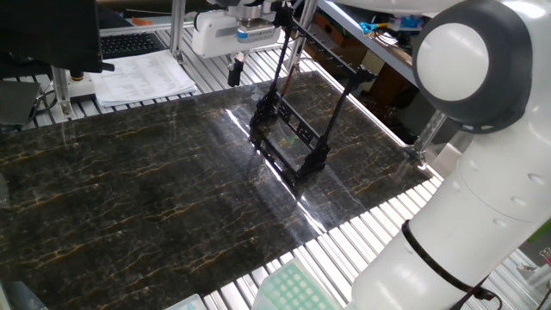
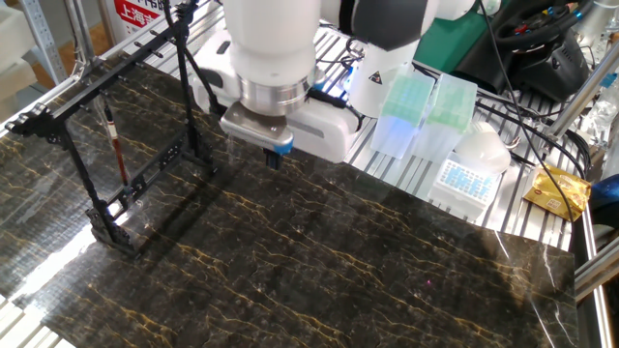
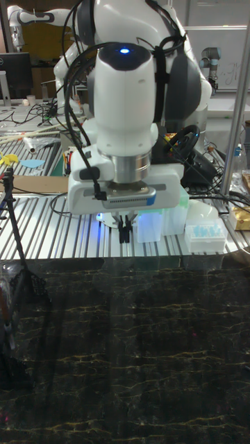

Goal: Place the brush on the pen rack

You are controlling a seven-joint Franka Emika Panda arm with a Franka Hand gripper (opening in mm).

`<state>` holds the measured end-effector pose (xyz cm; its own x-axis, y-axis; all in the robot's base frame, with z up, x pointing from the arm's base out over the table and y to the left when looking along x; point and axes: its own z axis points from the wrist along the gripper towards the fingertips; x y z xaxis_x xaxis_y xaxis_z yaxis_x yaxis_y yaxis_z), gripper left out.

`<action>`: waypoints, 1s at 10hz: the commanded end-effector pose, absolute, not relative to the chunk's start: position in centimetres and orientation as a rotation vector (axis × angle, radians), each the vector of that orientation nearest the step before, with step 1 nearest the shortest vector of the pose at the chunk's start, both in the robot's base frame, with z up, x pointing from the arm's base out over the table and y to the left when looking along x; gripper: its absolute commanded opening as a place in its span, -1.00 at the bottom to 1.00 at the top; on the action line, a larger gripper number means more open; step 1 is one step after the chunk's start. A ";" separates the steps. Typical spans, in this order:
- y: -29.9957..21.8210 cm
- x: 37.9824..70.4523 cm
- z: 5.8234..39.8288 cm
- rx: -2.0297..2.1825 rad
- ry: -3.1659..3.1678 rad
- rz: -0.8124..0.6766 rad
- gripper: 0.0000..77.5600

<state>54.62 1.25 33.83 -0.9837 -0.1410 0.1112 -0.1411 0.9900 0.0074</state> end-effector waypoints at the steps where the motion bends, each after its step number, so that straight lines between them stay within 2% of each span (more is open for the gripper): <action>1: 0.9 54.3 35.1 0.156 -3.030 -0.012 -0.97; 10: 0.9 54.4 35.1 0.089 -3.063 0.021 -0.97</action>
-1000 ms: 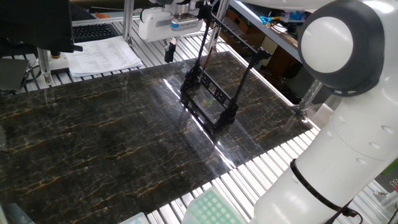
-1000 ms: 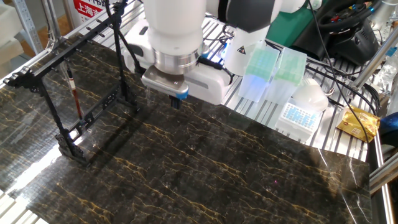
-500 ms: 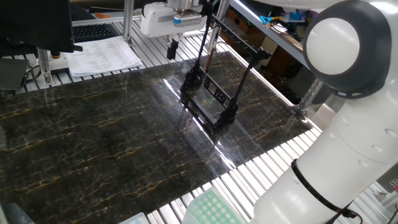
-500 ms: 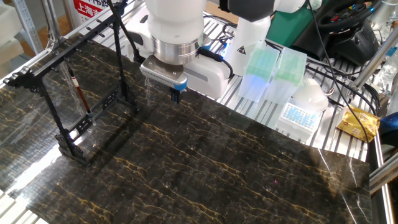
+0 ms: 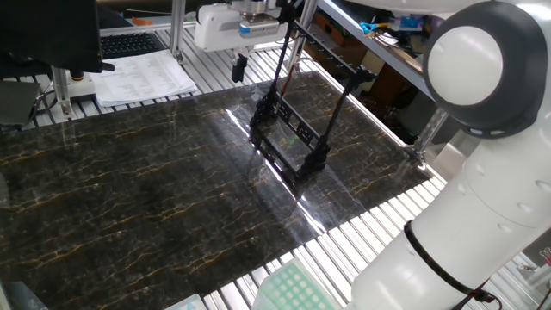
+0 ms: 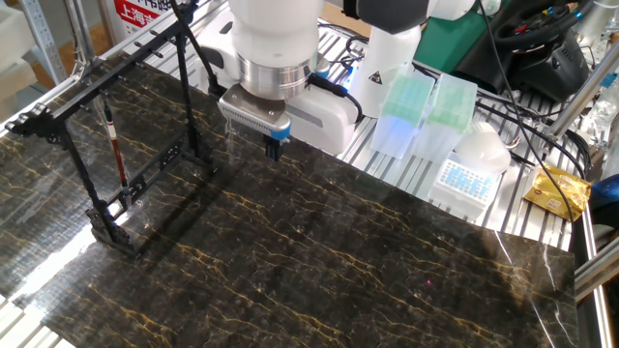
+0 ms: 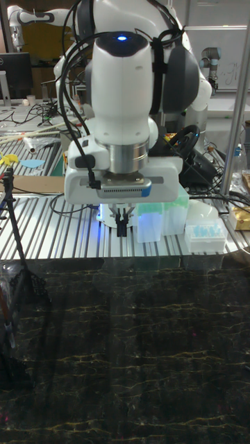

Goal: Place the brush on the pen rack

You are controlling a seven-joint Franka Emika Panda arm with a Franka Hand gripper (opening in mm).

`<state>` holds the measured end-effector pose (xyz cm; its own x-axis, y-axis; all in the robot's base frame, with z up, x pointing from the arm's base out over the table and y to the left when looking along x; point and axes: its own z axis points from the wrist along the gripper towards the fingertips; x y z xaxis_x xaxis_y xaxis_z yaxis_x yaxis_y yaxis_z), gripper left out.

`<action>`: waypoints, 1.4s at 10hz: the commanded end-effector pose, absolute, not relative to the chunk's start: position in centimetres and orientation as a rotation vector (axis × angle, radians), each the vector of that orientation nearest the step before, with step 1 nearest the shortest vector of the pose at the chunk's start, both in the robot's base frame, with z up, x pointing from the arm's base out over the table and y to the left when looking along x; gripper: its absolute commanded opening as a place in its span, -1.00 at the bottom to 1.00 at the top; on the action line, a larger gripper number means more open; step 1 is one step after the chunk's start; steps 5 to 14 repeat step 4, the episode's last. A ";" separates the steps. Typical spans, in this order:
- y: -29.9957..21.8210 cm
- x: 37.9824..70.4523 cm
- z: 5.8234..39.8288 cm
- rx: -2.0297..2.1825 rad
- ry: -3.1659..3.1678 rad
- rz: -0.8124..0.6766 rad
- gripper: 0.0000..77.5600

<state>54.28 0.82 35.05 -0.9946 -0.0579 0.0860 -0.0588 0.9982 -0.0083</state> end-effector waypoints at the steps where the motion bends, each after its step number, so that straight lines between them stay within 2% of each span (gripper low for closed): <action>1: 0.9 54.4 35.0 0.101 -3.065 0.018 -0.97; 14: 0.9 54.4 35.0 0.111 -3.077 0.016 -0.97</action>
